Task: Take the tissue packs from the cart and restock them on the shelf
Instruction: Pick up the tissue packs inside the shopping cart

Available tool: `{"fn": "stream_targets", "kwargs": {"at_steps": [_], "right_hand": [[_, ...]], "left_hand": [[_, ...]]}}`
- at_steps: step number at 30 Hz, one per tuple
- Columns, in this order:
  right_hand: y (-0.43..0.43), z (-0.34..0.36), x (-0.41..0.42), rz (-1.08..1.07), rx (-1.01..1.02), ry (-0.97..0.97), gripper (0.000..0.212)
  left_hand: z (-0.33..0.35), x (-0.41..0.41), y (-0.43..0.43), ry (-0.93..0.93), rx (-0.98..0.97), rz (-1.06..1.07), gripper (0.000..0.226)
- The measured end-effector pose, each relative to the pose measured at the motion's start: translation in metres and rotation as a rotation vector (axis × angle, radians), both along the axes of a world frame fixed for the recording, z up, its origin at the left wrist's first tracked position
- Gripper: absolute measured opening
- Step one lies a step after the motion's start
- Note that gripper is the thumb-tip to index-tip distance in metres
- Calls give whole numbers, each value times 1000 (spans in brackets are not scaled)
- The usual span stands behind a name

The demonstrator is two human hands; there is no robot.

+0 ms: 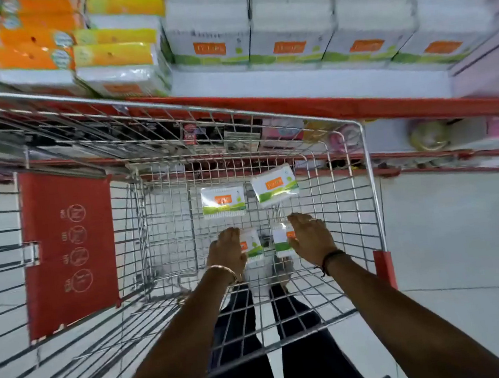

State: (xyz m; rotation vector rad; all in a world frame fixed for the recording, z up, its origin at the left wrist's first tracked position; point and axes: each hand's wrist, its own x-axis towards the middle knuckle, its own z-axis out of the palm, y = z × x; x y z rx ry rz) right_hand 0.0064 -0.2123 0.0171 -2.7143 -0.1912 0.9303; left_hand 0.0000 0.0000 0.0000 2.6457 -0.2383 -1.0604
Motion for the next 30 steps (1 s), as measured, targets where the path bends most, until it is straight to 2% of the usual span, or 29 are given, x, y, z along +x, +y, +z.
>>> {"fn": "stream_targets", "kwargs": {"at_steps": [3, 5, 8, 11, 15, 20, 22, 30], "right_hand": [[-4, -18, 4, 60, -79, 86, 71], [-5, -25, 7, 83, -101, 94, 74], [-4, -32, 9, 85, -92, 38, 69], [-1, -27, 12, 79, -86, 41, 58], [1, -10, 10, 83, -20, 110, 66], [1, 29, 8, -22, 75, 34, 58], [3, 51, 15, -52, 102, -6, 56], [-3, 152, 59, -155, 176, -165, 58]], "left_hand": [[-18, 0, -1, 23, 81, -15, 76], [-25, 0, -2, 19, 86, -23, 77], [-29, 4, -4, 2, 32, 34, 70], [-22, 10, -4, 81, -54, 105, 64], [2, 15, -1, 155, -90, 76, 48], [46, 16, 1, 38, -132, 130, 62], [68, 20, 1, -11, -117, 95, 57], [159, 58, -3, -324, -207, 210, 55]]}}
